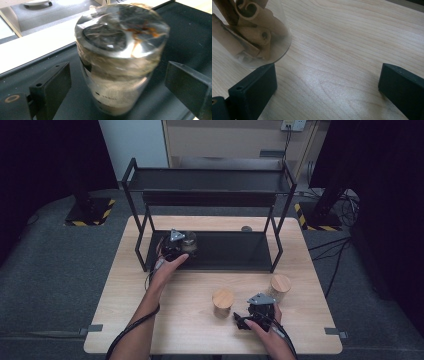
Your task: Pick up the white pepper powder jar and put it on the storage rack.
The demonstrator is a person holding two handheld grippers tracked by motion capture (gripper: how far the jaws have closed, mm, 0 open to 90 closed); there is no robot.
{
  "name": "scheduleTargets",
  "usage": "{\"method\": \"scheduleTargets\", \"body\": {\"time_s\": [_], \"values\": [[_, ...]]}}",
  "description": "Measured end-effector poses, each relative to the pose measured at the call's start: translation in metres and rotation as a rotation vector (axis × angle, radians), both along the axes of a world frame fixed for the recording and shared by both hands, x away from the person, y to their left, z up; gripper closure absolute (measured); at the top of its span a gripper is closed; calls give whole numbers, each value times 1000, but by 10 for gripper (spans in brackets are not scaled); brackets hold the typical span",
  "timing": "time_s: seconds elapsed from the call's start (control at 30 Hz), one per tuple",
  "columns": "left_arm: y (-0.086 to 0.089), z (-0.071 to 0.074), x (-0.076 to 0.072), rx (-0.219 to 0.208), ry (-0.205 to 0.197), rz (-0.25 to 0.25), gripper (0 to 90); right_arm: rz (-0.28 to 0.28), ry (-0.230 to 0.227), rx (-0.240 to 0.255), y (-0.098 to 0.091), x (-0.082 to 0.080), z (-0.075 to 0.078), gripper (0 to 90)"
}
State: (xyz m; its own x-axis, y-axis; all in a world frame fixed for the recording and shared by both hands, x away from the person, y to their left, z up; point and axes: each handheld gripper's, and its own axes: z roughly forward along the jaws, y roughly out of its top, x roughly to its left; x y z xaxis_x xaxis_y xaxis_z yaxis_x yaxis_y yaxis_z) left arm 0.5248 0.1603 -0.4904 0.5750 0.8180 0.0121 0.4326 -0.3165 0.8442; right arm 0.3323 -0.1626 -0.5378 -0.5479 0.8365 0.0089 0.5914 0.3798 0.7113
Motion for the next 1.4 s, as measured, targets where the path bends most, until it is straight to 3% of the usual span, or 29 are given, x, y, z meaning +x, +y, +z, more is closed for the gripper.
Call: {"method": "scheduleTargets", "body": {"time_s": [0.17, 0.5, 1.07, 1.4], "values": [[1, 2, -10, -17, -8, 18, 58, 0, 0, -1, 0, 0, 0, 19], [4, 11, -29, -1, -24, 31, 55, 0, -1, -1, 0, 0, 0, 19], [3, 14, -60, -18, -39, 47, 48, 0, -1, -3, 0, 0, 0, 19], [4, 13, -80, -4, -38, 47, 48, 0, -2, -3, 0, 0, 0, 19]]}}
